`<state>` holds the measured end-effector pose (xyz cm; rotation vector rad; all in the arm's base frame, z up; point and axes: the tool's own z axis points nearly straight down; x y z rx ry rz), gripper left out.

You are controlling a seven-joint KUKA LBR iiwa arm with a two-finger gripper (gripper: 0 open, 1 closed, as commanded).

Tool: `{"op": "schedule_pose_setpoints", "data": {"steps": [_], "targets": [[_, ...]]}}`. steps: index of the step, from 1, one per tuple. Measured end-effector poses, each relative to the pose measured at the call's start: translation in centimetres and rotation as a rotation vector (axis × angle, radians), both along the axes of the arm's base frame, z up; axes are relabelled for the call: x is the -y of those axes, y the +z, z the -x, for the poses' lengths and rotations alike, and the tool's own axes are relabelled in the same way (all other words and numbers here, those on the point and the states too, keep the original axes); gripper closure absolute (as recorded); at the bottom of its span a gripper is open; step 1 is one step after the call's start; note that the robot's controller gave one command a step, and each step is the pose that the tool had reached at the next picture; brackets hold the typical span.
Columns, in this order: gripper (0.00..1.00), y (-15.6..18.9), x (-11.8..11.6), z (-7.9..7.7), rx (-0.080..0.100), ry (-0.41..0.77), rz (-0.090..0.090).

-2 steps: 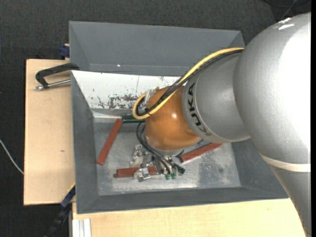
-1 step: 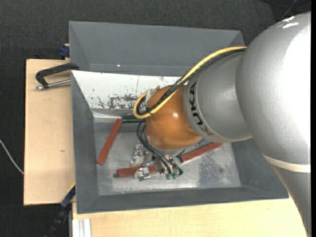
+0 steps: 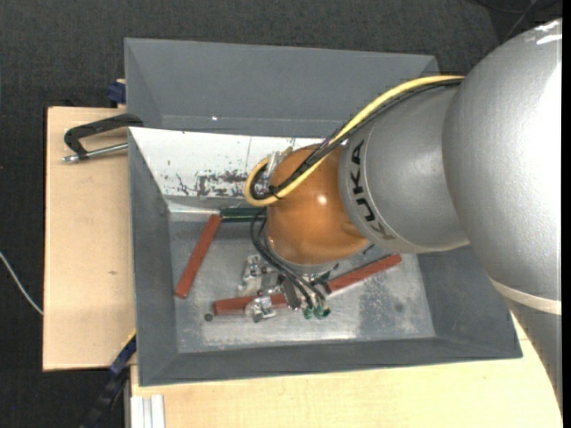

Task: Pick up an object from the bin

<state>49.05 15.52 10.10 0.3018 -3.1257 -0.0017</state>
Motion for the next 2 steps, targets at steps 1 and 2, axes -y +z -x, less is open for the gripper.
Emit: {"op": "schedule_pose_setpoints", "data": {"steps": [1,2], "targets": [[1.00,1.5,0.0,-0.2,0.006,0.000,-0.002],[1.00,2.8,0.0,-0.1,0.001,0.000,0.000]]}}
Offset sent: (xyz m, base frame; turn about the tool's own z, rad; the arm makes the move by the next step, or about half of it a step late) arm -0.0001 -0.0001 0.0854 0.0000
